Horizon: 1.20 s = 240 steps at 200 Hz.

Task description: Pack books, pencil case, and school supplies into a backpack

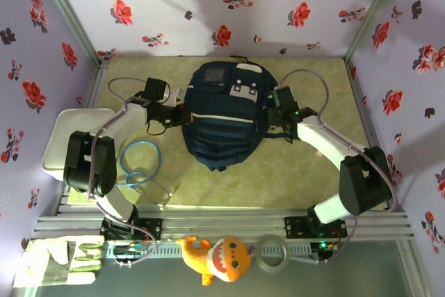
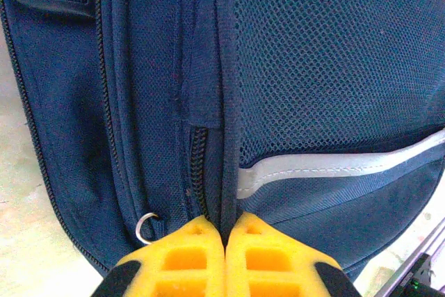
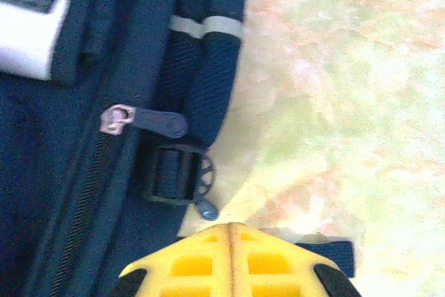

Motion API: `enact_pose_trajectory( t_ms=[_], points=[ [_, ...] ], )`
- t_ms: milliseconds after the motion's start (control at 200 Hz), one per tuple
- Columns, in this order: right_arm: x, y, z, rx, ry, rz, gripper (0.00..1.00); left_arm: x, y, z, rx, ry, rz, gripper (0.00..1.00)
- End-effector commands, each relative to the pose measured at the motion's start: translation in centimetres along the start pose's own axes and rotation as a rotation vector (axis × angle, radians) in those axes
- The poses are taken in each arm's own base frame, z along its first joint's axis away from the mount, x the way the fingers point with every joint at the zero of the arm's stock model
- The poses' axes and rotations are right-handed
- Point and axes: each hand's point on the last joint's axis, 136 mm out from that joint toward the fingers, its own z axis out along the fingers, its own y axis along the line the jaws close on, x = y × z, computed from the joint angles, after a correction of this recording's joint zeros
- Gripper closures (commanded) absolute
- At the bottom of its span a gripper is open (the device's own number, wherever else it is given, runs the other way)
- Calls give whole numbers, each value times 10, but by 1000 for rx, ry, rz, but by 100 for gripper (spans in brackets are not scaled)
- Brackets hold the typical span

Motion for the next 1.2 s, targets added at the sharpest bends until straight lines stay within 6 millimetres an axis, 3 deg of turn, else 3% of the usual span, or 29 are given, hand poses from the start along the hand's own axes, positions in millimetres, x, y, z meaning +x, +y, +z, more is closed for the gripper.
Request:
enact_pose_trajectory(
  t_ms=[0, 80, 160, 255, 385, 460, 530, 705, 825, 925, 1015, 1195],
  points=[
    [-26, 7, -16, -41, -88, 60, 92, -14, -14, -6, 6, -23, 65, 84],
    [-34, 2, -32, -46, -139, 105, 61, -27, -27, -16, 21, -74, 67, 62],
    [-43, -14, -51, -2, -208, 140, 39, -45, -34, -35, -9, -160, 75, 46],
    [-55, -34, -78, 47, -309, 176, 21, -66, -31, -64, -101, -289, 84, 33],
    [-68, -63, -111, 125, -449, 222, 1, -90, -2, -115, -295, -530, 79, 11],
    [-70, -80, -120, 177, -500, 246, 1, -96, 16, -144, -377, -682, 64, 1],
    [-66, -101, -120, 253, -521, 285, 1, -94, 36, -168, -448, -818, 49, 0],
    [-38, -138, -98, 401, -529, 330, 1, -65, 86, -194, -670, -1001, 71, 0],
    [-9, -159, -78, 469, -525, 369, 1, -40, 117, -189, -811, -982, 117, 0],
    [8, -165, -59, 483, -526, 289, 0, -24, 138, -181, -879, -946, 104, 0],
    [17, -167, -45, 490, -537, 223, 0, -19, 146, -170, -900, -913, 135, 0],
    [32, -162, -13, 436, -466, 205, 1, -18, 144, -153, -835, -887, 233, 1]
  ],
)
